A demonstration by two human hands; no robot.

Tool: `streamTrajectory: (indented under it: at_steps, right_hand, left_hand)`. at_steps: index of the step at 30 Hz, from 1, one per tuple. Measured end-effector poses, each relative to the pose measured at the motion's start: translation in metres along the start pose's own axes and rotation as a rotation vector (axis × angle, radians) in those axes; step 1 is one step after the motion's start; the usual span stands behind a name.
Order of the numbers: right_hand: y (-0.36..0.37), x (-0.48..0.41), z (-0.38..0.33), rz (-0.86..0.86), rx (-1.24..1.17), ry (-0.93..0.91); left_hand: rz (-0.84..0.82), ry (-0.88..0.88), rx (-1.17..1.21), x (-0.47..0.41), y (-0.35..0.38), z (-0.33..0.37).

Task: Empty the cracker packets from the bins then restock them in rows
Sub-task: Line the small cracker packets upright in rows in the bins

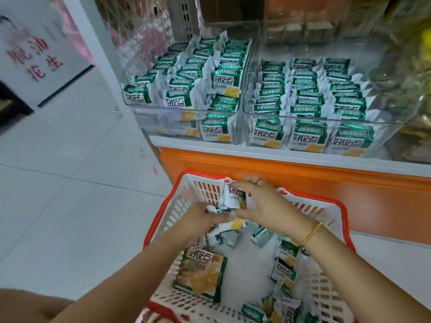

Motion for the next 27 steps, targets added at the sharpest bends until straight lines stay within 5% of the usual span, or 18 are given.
streamTrajectory:
  at_steps: [9, 19, 27]
  right_hand:
    - [-0.030, 0.032, -0.071, 0.222, -0.239, -0.130]
    - [-0.060, 0.023, -0.102, 0.449, -0.131, -0.045]
    - [-0.138, 0.005, -0.135, 0.174, 0.005, -0.025]
  left_hand:
    - [-0.097, 0.161, 0.166, 0.063, -0.063, 0.073]
    - [-0.180, 0.290, 0.279, 0.069, -0.061, 0.116]
    - [-0.221, 0.446, 0.349, 0.055, -0.085, 0.143]
Point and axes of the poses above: each hand's wrist, its own x-axis away from the middle knuckle, its own y-axis out of the palm, z = x × y, the point moved 1 cm from there along -x, towards the middle knuckle, and after that the axes turned 1 degree about y, right-handed, at the moved point
